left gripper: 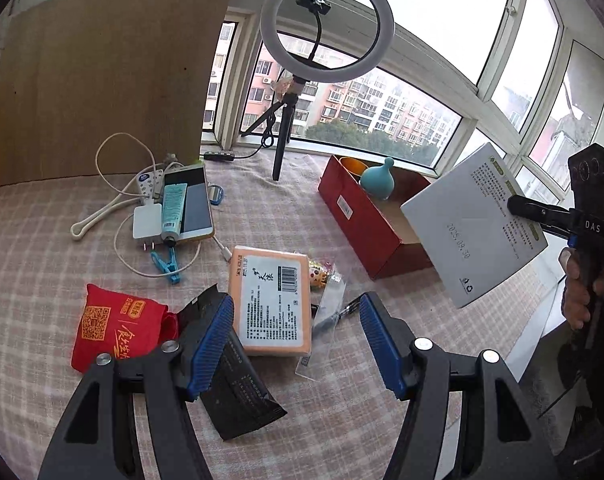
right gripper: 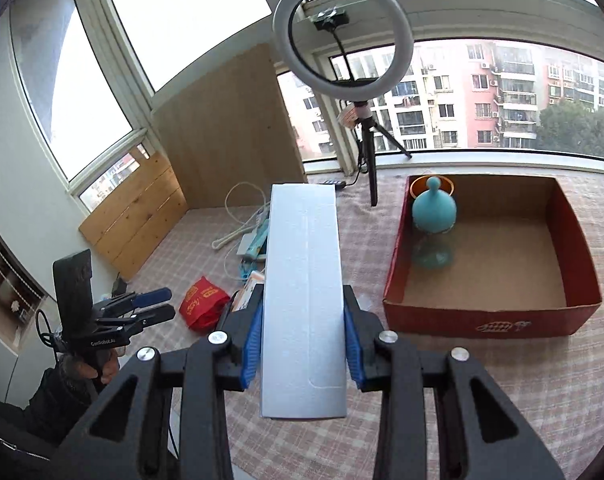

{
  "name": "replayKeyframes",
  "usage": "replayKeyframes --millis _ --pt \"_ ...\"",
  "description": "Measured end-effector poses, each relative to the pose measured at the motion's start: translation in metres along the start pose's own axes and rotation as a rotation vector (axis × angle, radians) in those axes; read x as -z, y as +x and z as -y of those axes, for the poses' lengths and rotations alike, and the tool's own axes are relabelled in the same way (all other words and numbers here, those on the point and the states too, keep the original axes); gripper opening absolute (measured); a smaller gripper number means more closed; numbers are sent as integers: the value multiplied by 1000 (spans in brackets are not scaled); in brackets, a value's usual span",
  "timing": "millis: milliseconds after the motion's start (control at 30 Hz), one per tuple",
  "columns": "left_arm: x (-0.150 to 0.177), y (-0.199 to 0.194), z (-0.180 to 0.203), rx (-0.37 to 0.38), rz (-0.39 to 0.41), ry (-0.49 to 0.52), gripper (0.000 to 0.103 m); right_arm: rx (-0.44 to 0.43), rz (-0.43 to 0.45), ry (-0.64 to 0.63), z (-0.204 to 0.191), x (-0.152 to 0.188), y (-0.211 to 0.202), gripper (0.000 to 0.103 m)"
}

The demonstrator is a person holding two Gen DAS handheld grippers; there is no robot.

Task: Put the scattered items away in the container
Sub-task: 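Carry the white box with the right gripper over the red box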

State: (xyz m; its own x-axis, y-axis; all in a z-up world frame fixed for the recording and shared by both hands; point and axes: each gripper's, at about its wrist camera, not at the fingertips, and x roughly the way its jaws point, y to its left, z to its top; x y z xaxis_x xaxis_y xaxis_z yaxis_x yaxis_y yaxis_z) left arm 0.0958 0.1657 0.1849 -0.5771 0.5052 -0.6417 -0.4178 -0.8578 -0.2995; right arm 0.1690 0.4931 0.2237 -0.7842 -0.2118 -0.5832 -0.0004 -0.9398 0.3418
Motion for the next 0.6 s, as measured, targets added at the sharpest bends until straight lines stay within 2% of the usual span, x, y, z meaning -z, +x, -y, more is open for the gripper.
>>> replayKeyframes --millis 200,400,600 --pt "-32 -3 3 -15 64 -26 62 187 120 69 64 -47 -19 34" --pt "-38 13 15 -21 56 -30 62 361 106 59 114 -74 4 34" --pt "-42 40 29 -10 9 -38 62 418 35 19 148 -77 56 34"
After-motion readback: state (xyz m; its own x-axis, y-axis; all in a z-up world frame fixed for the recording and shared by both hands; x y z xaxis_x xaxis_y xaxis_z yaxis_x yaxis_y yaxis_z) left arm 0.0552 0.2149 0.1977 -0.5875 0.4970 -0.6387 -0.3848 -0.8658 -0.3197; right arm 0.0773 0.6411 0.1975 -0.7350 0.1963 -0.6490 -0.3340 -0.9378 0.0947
